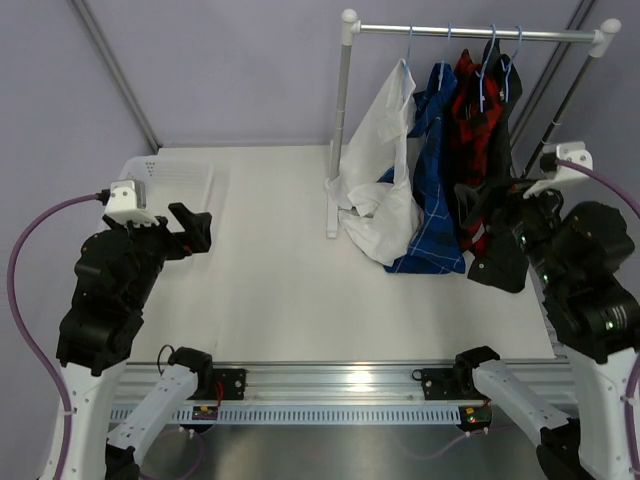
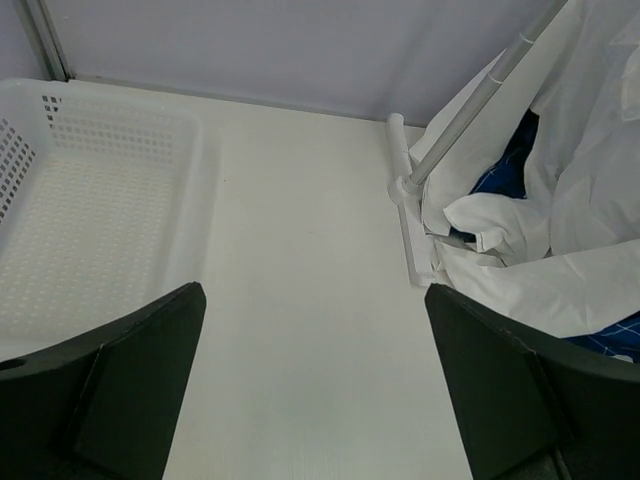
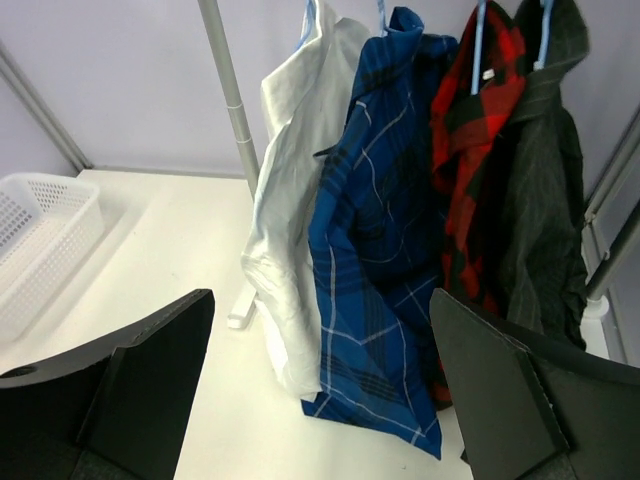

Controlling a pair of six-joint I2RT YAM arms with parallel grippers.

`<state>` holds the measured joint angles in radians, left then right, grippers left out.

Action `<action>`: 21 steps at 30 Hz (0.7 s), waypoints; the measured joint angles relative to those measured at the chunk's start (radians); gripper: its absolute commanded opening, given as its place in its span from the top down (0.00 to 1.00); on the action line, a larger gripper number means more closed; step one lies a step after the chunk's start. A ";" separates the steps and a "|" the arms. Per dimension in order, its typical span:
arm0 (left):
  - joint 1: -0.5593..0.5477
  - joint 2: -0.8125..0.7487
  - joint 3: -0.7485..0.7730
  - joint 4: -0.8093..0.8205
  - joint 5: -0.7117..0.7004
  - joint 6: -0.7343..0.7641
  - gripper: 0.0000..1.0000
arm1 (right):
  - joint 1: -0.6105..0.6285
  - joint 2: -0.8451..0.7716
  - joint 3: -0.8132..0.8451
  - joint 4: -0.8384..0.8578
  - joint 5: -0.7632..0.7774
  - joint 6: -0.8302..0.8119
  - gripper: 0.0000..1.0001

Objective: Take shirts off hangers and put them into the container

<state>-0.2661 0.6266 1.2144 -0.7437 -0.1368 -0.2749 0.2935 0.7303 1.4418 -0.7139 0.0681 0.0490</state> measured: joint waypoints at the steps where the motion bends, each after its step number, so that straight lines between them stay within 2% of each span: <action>1: 0.000 0.010 0.000 0.000 0.003 -0.006 0.01 | 0.000 0.047 0.032 -0.002 -0.006 0.002 0.01; 7: 0.000 0.063 -0.006 -0.002 0.029 -0.038 0.01 | 0.011 0.396 0.275 0.012 -0.026 0.046 0.01; 13: 0.000 0.085 -0.020 -0.008 0.045 -0.066 0.01 | 0.086 0.693 0.431 0.006 0.038 0.080 0.01; 16: 0.000 0.086 -0.020 -0.010 0.056 -0.075 0.01 | 0.103 0.788 0.462 0.006 0.061 0.106 0.05; 21: 0.000 0.079 -0.028 -0.010 0.065 -0.085 0.01 | 0.106 0.859 0.463 0.014 0.116 0.139 0.16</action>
<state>-0.2661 0.7052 1.1862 -0.7540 -0.0715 -0.3595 0.3996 1.5898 1.9053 -0.7002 0.1841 0.1883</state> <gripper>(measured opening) 0.988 0.876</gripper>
